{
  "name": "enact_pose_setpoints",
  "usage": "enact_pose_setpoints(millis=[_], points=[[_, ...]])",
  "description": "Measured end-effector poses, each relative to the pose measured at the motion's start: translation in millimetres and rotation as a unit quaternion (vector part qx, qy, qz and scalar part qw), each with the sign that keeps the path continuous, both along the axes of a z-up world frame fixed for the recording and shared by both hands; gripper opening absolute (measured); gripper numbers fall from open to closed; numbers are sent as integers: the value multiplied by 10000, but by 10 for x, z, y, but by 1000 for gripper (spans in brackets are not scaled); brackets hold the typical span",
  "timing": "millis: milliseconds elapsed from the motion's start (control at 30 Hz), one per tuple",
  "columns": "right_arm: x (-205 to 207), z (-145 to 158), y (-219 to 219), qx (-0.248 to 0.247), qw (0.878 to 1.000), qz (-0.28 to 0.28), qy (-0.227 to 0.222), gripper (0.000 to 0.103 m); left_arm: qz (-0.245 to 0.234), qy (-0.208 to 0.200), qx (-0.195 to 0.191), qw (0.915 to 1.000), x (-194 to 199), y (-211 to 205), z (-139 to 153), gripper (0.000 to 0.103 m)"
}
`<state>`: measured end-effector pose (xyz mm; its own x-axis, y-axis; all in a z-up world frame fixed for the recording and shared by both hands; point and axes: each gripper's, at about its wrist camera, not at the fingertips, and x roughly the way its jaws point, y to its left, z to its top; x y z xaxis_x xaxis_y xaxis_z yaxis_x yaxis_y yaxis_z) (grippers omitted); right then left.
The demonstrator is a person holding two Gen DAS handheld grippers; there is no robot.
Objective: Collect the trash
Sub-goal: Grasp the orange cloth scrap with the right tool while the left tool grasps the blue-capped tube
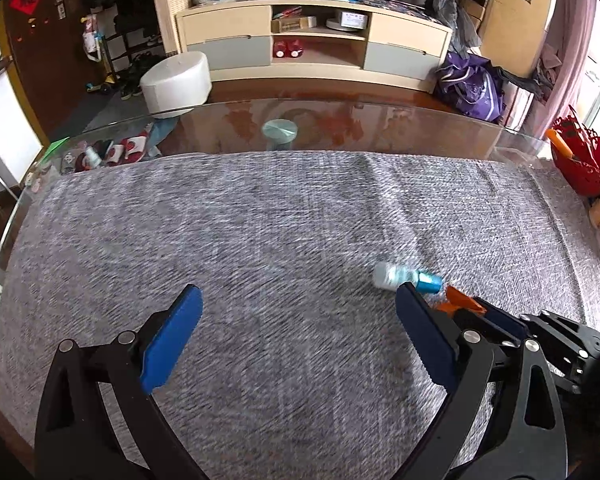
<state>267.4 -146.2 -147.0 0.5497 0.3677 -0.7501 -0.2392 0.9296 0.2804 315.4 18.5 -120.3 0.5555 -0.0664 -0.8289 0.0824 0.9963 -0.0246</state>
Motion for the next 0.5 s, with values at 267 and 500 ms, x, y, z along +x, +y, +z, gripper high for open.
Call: enact_pose_setpoints(millis=[267,500], points=[[122,99,-571,89,9979,-639,-48,15,-560,91,61,9984,155,-403,-230,92],[183,19,-705,164,9968,-787,37,15,-982,48,131,9951,168,-684,-385,77]])
